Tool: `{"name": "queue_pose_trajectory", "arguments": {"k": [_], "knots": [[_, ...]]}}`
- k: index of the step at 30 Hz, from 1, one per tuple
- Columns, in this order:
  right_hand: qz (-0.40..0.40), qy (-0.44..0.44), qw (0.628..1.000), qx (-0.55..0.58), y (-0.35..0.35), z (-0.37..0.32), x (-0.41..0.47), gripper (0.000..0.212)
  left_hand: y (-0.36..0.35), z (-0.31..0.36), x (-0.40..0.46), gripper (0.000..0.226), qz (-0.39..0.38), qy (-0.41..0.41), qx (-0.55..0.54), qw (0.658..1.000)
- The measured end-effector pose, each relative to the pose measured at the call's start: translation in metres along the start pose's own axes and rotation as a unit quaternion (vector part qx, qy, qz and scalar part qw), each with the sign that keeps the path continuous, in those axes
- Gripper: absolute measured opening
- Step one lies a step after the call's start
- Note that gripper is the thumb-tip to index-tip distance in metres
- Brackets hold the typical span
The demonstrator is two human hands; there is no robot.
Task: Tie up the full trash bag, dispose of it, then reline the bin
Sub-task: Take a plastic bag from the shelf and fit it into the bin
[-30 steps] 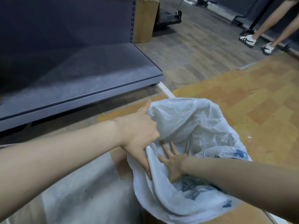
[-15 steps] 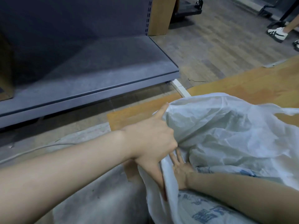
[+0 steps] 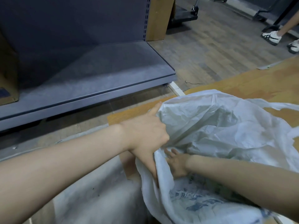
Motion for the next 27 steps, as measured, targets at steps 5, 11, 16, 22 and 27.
{"name": "queue_pose_trajectory", "arguments": {"k": [5,11,16,22,27], "knots": [[0.137,-0.001,0.982,-0.132,0.063,-0.001,-0.063,0.028,0.004,0.001,-0.005,0.062,0.102,-0.01,-0.011,0.995],[0.618,-0.053,0.769,-0.153,0.124,0.038,-0.187,0.035,-0.001,-0.001,-0.001,0.061,0.082,-0.019,-0.034,0.996],[0.596,-0.248,0.756,0.106,0.113,0.109,-0.212,0.066,-0.002,-0.001,0.0,0.058,0.08,-0.013,-0.015,0.997],[0.373,-0.113,0.738,0.55,0.075,0.126,-0.178,0.044,0.0,-0.001,-0.001,0.057,0.102,-0.005,-0.009,0.995],[0.206,-0.039,0.664,0.717,0.034,0.111,-0.168,0.044,0.001,0.0,-0.002,0.058,0.097,-0.005,0.011,0.995]]}}
Point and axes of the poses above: each hand's wrist, its own x-axis towards the middle knuckle, its own y-axis out of the back of the hand, z = x × y, the point moved 6 cm from there along x, towards the middle knuckle, and after that the axes turned 3 degrees about x, right-handed, at the moved point
